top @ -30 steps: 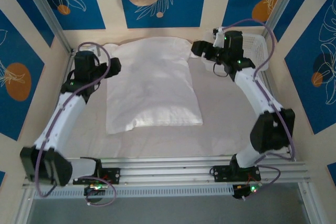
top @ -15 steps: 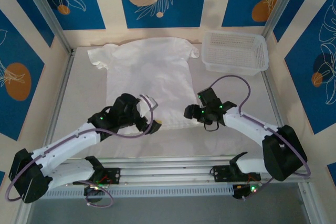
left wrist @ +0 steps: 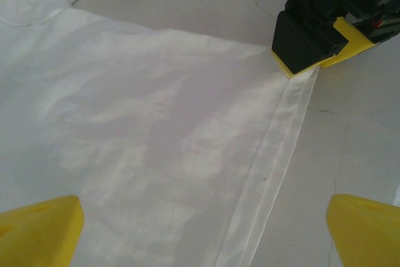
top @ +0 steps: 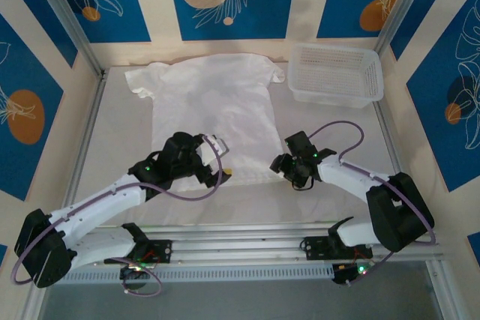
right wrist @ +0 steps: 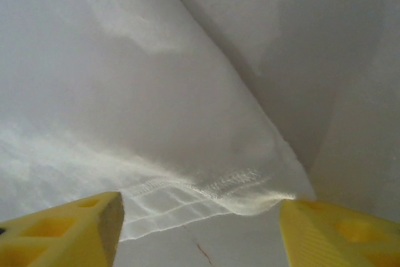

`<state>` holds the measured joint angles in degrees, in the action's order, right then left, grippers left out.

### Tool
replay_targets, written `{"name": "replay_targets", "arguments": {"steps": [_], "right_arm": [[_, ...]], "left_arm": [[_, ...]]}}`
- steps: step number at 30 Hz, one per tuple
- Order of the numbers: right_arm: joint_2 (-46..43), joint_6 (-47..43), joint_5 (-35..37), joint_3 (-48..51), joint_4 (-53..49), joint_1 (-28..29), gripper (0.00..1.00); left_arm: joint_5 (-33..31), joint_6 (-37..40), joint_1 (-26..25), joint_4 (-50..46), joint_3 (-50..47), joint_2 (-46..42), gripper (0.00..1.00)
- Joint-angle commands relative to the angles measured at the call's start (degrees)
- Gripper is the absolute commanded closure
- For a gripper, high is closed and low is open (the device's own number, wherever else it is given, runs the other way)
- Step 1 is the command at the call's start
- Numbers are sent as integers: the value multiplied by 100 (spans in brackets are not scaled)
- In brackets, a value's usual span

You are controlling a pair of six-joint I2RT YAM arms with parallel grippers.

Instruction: Fold the inside-out t-shirt

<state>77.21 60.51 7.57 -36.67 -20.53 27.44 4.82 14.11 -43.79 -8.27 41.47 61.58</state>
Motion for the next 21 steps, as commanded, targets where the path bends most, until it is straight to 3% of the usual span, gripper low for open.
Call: {"name": "replay_targets", "arguments": {"steps": [1,8,14,21], "right_arm": [[60,198,-63,54,258,-49,47],[-8,-170,176,-300,76,-81,98],[-146,-258,-115,-425,80,-85,100],[-898,-102,-111,-537,20,-99,100]], "left_arm": [[-89,36,-33,232,-129,-24,1],[229,22,-32,274,-110,127,1],[696,-123,-230,852,-118,700,1],[384,-225,-781,1769,304,2204,1]]}}
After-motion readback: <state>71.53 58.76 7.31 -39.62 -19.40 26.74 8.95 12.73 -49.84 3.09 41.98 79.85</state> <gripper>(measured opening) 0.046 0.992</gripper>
